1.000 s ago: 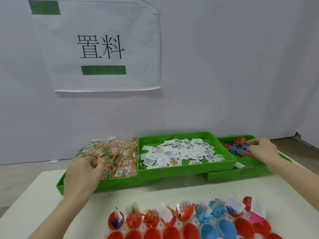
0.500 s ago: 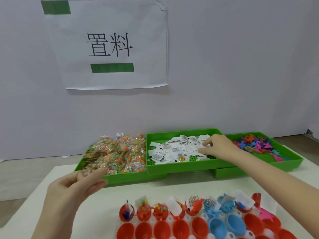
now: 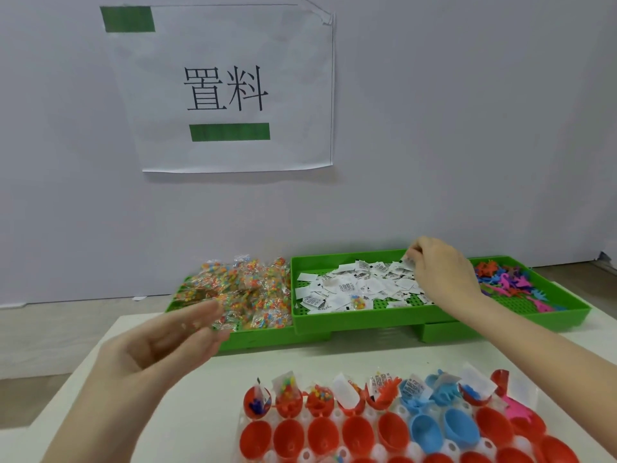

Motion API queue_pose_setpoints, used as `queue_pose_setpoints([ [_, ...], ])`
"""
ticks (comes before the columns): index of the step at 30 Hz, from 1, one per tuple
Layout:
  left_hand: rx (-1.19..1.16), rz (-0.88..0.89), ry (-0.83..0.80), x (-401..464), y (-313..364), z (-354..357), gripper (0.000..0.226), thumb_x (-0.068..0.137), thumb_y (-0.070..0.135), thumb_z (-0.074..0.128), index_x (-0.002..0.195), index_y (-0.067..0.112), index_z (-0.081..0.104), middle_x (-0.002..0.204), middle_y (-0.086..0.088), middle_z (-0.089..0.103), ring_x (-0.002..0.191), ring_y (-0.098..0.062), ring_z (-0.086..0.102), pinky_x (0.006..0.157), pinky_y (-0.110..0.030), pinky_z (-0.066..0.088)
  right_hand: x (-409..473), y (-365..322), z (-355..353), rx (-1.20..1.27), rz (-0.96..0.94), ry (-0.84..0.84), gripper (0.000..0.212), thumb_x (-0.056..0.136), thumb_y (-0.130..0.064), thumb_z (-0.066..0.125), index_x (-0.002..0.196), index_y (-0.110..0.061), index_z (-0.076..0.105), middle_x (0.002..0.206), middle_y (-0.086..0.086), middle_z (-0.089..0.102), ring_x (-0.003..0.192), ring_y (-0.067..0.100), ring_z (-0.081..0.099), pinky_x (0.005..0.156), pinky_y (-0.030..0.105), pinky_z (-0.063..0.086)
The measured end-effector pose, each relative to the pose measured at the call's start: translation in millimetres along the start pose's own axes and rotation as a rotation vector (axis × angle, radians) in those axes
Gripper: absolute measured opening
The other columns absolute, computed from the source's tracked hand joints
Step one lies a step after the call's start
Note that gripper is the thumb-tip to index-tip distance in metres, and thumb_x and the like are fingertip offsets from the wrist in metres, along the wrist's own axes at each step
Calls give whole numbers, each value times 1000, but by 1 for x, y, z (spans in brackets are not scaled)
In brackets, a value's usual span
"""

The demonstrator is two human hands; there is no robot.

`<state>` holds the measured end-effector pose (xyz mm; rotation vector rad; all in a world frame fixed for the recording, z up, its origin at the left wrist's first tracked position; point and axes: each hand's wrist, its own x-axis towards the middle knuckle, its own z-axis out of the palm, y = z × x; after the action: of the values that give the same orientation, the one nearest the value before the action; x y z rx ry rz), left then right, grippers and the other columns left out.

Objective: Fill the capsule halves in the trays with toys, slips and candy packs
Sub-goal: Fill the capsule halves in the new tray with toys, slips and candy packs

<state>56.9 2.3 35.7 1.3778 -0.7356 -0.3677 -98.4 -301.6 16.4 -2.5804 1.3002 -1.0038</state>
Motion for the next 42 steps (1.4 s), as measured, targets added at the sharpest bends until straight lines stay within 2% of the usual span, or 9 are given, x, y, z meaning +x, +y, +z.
queue_pose_setpoints([
  [3,-51,-47,2,-3,-3,17,24,54,24,76,77,32,77,88,-4,74,86,-12,69,77,-25,56,-11,-16,-20,178,19,60,16,95,-15,44,89,-9,57,81,-1,58,62,13,46,52,23,30],
  [6,-63,-110,4,-9,4,31,25,72,0,66,77,21,77,91,-17,69,74,-11,68,56,-15,54,-37,-39,-42,554,47,59,10,91,-13,53,84,-14,60,73,-12,56,54,-2,45,51,5,36],
  [11,6,-65,-40,-26,18,51,20,71,3,71,82,20,73,69,-9,72,61,-10,67,51,-13,50,-91,-80,-66,838,15,-112,26,85,-10,60,71,-32,62,56,-22,60,50,-3,44,51,6,36],
  [18,-59,-148,-156,-45,25,73,17,79,5,64,94,14,64,68,-9,71,60,-18,69,54,-15,51,-114,-93,-78,988,65,-231,27,84,-10,63,70,-32,67,65,-14,65,62,-3,55,56,7,44],
  [24,-66,-63,-71,-42,31,68,11,82,2,61,87,11,66,60,-4,68,54,-13,67,51,-12,49,-66,-70,-54,534,12,-69,10,89,-14,57,85,-14,66,73,-14,59,60,-4,50,57,2,36],
  [29,-54,28,52,-30,35,42,12,80,5,64,81,16,67,63,0,70,55,-13,68,53,-11,50,-17,-34,-24,158,87,-28,19,94,-15,48,100,-6,64,99,9,67,79,19,52,68,26,37],
  [34,-60,28,55,-27,33,36,10,76,6,67,81,14,69,65,-2,71,57,-16,69,53,-12,51,-8,-16,-12,60,96,-195,16,87,-9,56,94,-9,71,100,7,70,90,24,62,76,31,48],
  [38,-53,40,63,-28,34,36,12,76,5,68,79,16,68,64,-3,70,55,-14,69,52,-11,50,-4,-15,-14,245,186,-124,16,88,-13,59,100,-8,68,101,8,68,94,23,60,81,33,46],
  [42,-54,44,62,-27,33,37,13,76,4,67,78,17,67,62,-1,69,54,-13,68,52,-11,50,-3,-13,-16,-23,62,-230,21,95,-19,47,103,-15,67,102,6,68,90,25,58,72,29,41],
])
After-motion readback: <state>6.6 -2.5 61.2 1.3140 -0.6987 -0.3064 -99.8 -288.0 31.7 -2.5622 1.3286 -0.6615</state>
